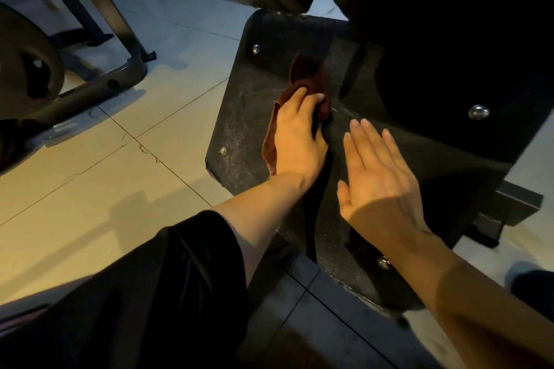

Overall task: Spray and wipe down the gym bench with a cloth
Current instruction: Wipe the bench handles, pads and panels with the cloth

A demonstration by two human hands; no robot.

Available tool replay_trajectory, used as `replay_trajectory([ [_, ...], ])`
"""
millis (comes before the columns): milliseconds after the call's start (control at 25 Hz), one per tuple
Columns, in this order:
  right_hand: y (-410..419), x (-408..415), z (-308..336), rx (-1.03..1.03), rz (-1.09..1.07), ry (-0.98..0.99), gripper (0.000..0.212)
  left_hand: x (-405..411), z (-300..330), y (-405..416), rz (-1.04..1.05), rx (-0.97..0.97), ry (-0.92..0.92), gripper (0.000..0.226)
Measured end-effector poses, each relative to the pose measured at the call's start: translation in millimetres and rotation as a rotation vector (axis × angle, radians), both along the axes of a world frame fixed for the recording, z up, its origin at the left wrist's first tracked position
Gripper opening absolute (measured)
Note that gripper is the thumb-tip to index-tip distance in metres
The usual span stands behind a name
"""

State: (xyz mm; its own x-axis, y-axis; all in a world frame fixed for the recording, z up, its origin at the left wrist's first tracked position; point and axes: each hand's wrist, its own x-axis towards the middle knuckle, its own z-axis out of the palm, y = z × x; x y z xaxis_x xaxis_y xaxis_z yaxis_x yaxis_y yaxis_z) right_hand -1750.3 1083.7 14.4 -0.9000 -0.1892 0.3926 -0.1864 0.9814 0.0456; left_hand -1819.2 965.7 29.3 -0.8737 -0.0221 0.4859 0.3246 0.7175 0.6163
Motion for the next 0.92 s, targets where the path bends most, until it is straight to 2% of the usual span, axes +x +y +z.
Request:
replay_trajectory([
  [360, 65, 68, -13, -0.081, -0.032, 0.080, 0.056, 74, 0, 78, -0.259, -0.065, 0.055, 0.045],
  [480, 67, 76, -13, -0.078, -0.047, 0.050, 0.056, 84, -1, 84, -0.303, -0.092, 0.041, 0.046],
  [680, 33, 72, -8, -0.084, -0.086, -0.049, 0.069, 84, -28, 45, -0.218, -0.142, 0.001, 0.046],
  [840, 6, 64, -3, 0.006, -0.019, -0.112, 0.075, 74, -39, 15, 0.107, -0.001, -0.134, 0.049],
  [920, -6, 57, -2, -0.011, 0.011, -0.123, 0.076, 76, -39, 7, 0.050, -0.069, -0.141, 0.053],
])
